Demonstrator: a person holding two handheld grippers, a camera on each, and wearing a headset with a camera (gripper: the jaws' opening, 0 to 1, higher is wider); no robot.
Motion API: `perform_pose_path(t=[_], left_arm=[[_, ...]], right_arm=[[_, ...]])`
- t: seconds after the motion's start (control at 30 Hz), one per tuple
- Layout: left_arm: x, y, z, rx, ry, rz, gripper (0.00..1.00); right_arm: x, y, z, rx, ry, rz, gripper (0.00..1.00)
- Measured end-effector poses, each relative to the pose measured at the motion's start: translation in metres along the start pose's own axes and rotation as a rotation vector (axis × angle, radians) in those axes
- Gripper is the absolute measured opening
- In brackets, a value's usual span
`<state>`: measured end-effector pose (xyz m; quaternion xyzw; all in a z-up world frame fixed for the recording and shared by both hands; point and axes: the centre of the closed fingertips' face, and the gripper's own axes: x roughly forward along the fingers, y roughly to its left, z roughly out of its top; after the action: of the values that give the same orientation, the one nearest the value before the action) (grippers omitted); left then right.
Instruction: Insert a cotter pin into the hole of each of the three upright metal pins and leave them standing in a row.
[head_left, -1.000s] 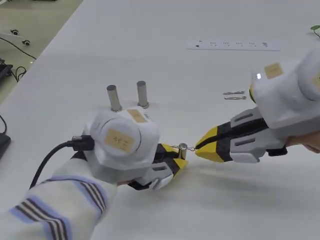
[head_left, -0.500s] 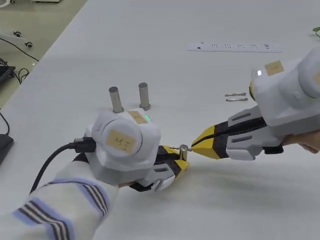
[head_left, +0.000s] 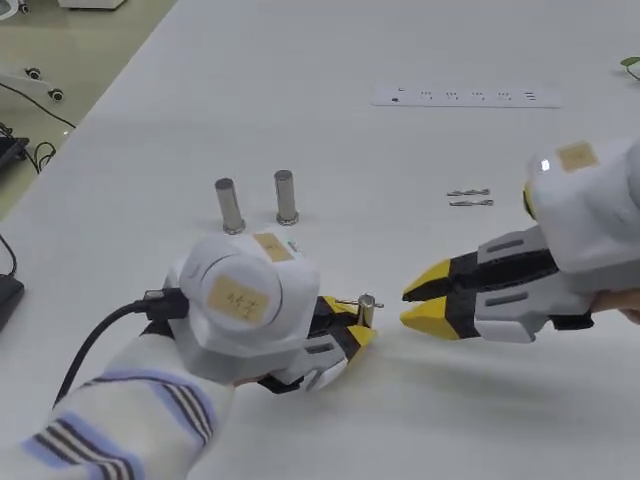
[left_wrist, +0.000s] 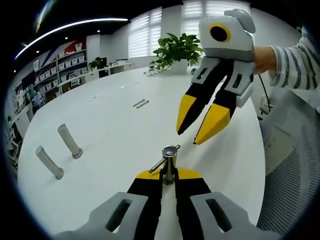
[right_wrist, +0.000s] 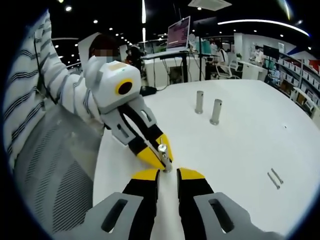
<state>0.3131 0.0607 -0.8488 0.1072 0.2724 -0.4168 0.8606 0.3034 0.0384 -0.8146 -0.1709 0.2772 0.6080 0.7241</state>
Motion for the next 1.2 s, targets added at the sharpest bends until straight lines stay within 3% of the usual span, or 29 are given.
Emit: perform_pose_path(t=[0.17,0.33,0.43,0.53,0.87,1.13,1.2], left_arm=[[0.000,0.002,0.000,-0.008,0.000,0.008,0.07],[-0.002,0.005,-0.001,-0.017,0.001,0.010,0.07],[-0.005,0.009,-0.003,-0.018,0.007,0.016,0.07],[-0.006,0.014,-0.004,-0.012,0.009,0.021,0.07],[-0.016,0.046,-0.002,-0.021,0.005,0.067,0.07],[-0.017,0.064,-0.002,-0.006,0.014,0.077,0.07],[-0.017,0.066,-0.002,-0.005,0.017,0.072,0.07]], right_arm=[[-0.005,0.003,0.000,0.041,-0.045,-0.007,0.25],[-0.012,0.001,-0.003,0.081,-0.070,-0.051,0.29],[-0.020,0.002,-0.001,0.139,-0.115,-0.073,0.35],[-0.026,0.003,-0.001,0.135,-0.123,-0.097,0.39],[-0.042,0.007,-0.007,0.213,-0.165,-0.182,0.62],[-0.049,0.009,-0.011,0.325,-0.204,-0.234,0.87],[-0.052,0.010,-0.012,0.339,-0.213,-0.241,0.88]])
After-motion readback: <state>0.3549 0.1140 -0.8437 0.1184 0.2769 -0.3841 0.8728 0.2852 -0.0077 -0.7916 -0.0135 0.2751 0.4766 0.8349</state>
